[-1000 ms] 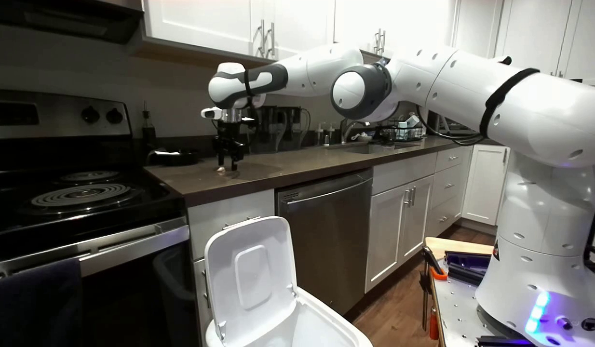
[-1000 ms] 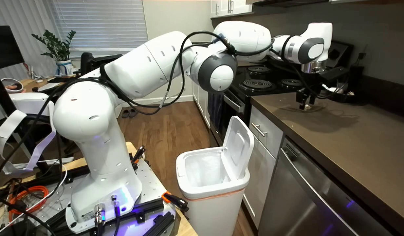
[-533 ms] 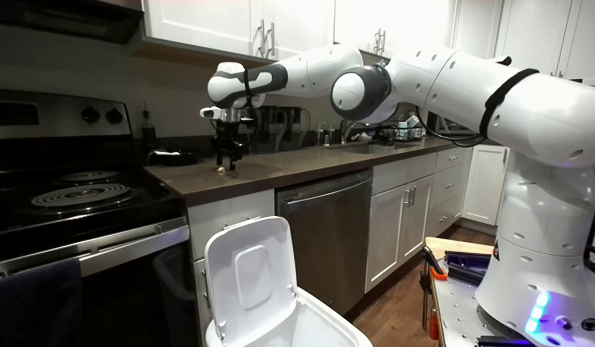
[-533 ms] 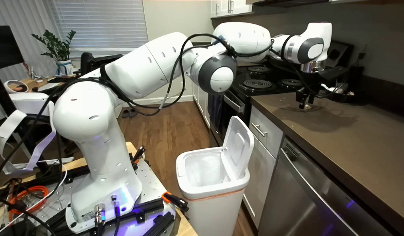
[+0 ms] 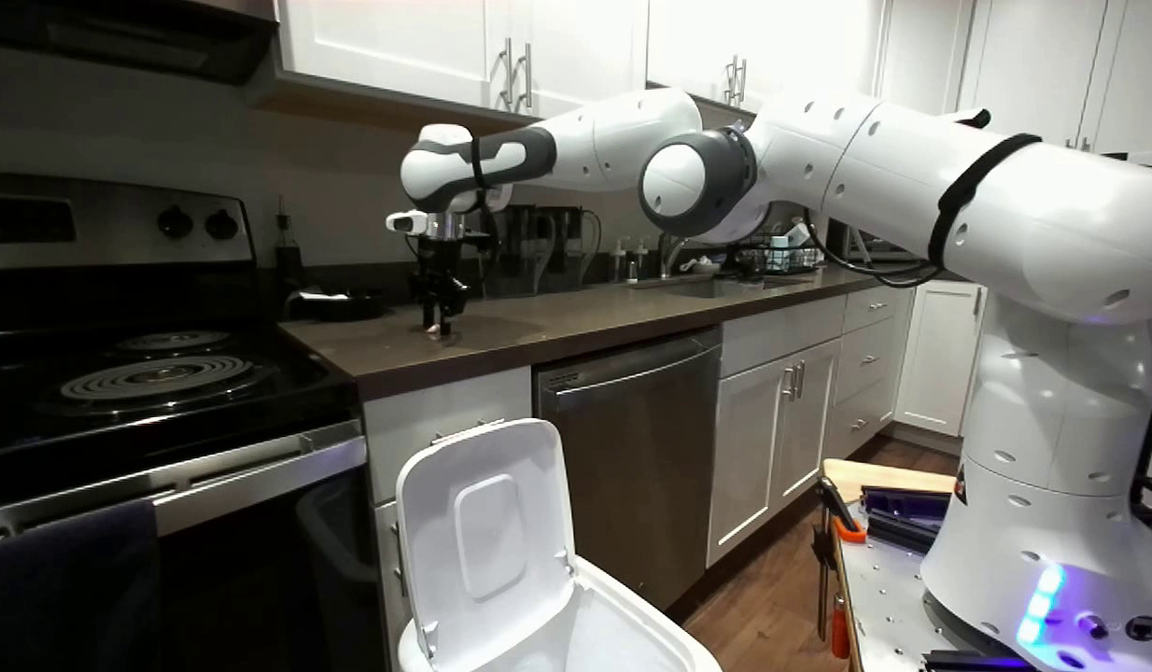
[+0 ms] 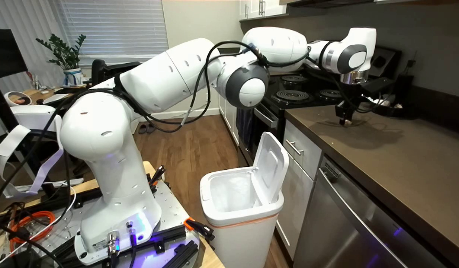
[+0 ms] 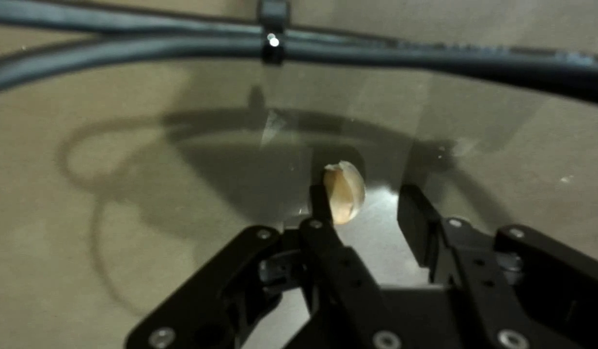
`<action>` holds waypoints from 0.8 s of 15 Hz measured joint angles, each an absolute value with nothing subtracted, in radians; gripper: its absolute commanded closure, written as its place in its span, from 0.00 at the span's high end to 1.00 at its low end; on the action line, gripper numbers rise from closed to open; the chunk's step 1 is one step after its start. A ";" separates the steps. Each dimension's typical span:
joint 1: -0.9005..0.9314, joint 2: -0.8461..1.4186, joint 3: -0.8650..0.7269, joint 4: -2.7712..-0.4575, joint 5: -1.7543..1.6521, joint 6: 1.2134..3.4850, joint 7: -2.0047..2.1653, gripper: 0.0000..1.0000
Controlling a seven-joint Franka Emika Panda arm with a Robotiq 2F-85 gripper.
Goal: Put the paper on the counter in the bin
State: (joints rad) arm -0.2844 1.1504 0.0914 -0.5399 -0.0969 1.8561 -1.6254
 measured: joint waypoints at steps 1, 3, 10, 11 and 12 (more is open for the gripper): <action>-0.284 1.151 0.091 -0.538 -0.097 1.852 -1.627 0.04; -0.284 1.151 0.091 -0.537 -0.097 1.849 -1.631 0.03; -0.277 1.145 0.087 -0.530 -0.100 1.787 -1.633 0.05; -0.273 1.143 0.086 -0.530 -0.101 1.771 -1.633 0.05; -0.270 1.140 0.085 -0.530 -0.102 1.758 -1.633 0.05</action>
